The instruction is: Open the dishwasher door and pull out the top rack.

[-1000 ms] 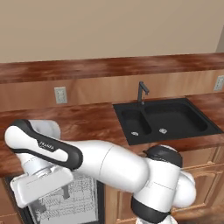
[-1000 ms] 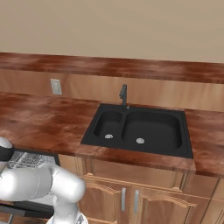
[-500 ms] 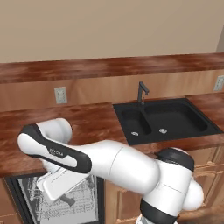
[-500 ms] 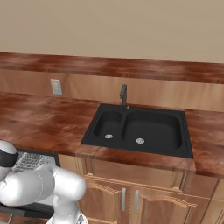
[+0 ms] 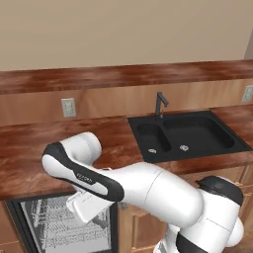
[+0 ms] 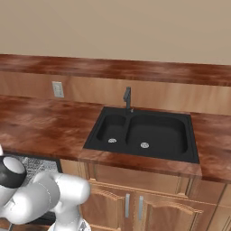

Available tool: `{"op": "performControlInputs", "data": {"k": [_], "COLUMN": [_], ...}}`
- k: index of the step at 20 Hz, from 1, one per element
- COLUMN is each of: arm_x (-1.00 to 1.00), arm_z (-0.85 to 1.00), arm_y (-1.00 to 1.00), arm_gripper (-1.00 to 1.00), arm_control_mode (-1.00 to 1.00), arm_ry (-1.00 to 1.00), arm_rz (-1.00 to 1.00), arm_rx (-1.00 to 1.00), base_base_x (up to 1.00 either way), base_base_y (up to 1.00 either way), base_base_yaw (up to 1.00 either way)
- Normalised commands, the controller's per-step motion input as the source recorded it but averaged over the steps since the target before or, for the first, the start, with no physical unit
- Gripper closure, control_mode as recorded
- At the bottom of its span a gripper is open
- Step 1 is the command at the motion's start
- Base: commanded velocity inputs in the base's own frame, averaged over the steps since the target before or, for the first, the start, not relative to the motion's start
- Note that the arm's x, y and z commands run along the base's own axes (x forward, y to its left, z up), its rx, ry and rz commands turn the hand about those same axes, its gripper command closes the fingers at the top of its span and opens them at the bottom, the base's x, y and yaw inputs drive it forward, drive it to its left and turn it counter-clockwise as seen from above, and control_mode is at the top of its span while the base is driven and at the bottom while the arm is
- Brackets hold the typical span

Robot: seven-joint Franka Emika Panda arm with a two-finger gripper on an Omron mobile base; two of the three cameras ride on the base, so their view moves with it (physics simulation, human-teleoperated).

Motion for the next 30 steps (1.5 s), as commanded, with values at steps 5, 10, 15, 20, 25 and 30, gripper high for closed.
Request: {"op": "performControlInputs", "data": {"k": [5,10,15,20,25,30], "arm_x": [0.00,0.00,0.00,0.03,0.00,-0.01], "arm_z": [-0.34,-0.18,-0.02,-0.06,-0.08,0.00], "arm_y": [0.00,-0.01,-0.04,-0.23,-0.32,-0.15], "arm_gripper": [-1.00,-1.00,-1.00,-1.00,-1.00,-1.00], "arm_control_mode": [-1.00,-1.00,-1.00,-1.00,-1.00,1.00], "arm_ry": [-0.14,-0.23,-0.23,-0.09,0.00,0.00], "arm_rz": [0.00,0.00,0.00,0.00,0.00,0.00], "arm_rx": [-0.03,-0.06,-0.01,0.00,0.01,0.02], "base_base_x": [0.00,0.00,0.00,0.00,0.00,-0.12], "base_base_y": [0.00,0.00,0.00,0.00,0.00,-0.22], "base_base_yaw": [0.00,0.00,0.00,0.00,0.00,0.00]}}
